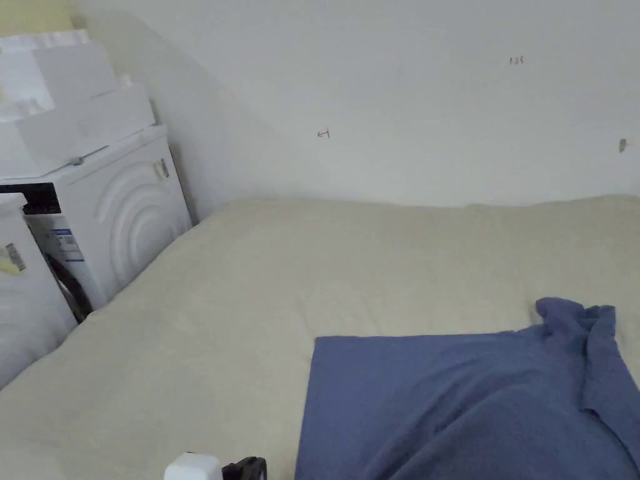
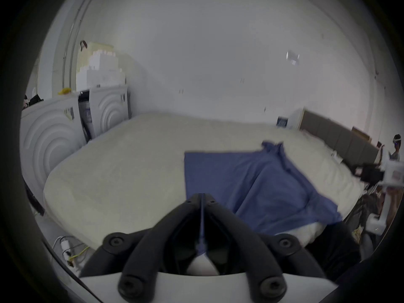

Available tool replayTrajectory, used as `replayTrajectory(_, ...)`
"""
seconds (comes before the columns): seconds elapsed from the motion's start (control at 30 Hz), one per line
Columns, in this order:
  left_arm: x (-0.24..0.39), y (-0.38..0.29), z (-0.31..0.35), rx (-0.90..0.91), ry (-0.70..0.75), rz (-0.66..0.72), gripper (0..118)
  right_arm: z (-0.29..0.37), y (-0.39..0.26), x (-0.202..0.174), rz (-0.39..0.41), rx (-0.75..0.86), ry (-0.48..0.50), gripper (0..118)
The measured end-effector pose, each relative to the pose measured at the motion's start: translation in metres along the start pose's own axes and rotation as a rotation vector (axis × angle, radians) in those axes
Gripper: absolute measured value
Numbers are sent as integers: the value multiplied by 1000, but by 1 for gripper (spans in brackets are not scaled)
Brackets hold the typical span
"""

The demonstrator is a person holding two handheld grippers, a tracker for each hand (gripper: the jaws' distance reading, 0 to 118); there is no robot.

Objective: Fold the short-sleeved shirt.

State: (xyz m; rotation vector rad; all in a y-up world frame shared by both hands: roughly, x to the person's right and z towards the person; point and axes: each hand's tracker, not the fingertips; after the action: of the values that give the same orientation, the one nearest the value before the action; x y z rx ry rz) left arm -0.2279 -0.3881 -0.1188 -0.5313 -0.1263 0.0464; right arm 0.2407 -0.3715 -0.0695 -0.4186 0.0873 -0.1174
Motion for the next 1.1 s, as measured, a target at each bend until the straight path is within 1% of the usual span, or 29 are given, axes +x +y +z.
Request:
replayTrajectory(0.03, -4, -10, -10, -27, 6, -6, 44, -1, -3, 0, -2, -9, 4, 1)
replayTrajectory(0.07, -8, -19, -20, -71, -2, -20, 72, -2, -7, 0, 0, -23, -1, 1)
replayTrajectory(0.1, -10, -28, -30, -105, -15, -29, 81, -3, -11, 0, 7, -40, -5, 1)
replayTrajectory(0.17, -13, -41, -47, -165, -16, -30, 83, -6, -16, 0, 14, -64, -15, 1)
replayTrajectory(0.23, -15, -51, -62, -223, -57, -31, 83, -9, -19, 2, 0, -83, -15, 1)
replayTrajectory(0.37, -14, -67, -91, -330, -58, -87, 82, -12, -21, 7, -21, -103, -29, 1)
replayTrajectory(0.43, -18, -67, -100, -371, -88, -62, 82, -12, -22, 11, -27, -110, -44, 1)
replayTrajectory(0.5, -23, -63, -108, -387, -87, -46, 81, -12, -23, 15, -43, -122, -61, 1)
replayTrajectory(0.6, -23, -60, -118, -423, -75, -81, 79, -13, -28, 24, -94, -134, -75, 1)
replayTrajectory(0.63, -23, -61, -121, -443, -77, -81, 70, -13, -29, 26, -100, -134, -82, 1)
replayTrajectory(0.7, -22, -63, -121, -452, -115, -65, 7, -11, -33, 29, -98, -140, -109, 2)
replayTrajectory(0.73, -19, -64, -121, -446, -119, -79, 4, -10, -35, 31, -97, -145, -117, 2)
replayTrajectory(0.77, -17, -64, -124, -476, -99, -106, 4, -9, -37, 35, -95, -153, -128, 2)
replayTrajectory(0.8, -16, -63, -127, -488, -107, -102, 4, -8, -39, 39, -96, -160, -142, 4)
replayTrajectory(0.87, -15, -65, -126, -478, -102, -118, 4, -7, -44, 48, -89, -180, -178, 7)
replayTrajectory(0.9, -16, -65, -126, -480, -103, -114, 4, -7, -47, 53, -69, -192, -226, 14)
replayTrajectory(0.93, -18, -65, -126, -479, -103, -107, 4, -8, -50, 58, -58, -211, -268, 34)
replayTrajectory(0.97, -17, -66, -124, -480, -105, -103, 4, -11, -54, 66, -43, -244, -307, 69)
replayTrajectory(1.0, -17, -66, -124, -480, -105, -102, 4, -14, -58, 70, -23, -272, -338, 88)
replayTrajectory(1.03, -17, -66, -124, -477, -104, -104, 4, -17, -63, 77, -7, -303, -359, 96)
replayTrajectory(1.1, -16, -67, -124, -481, -104, -109, 4, -24, -70, 92, -54, -351, -348, 95)
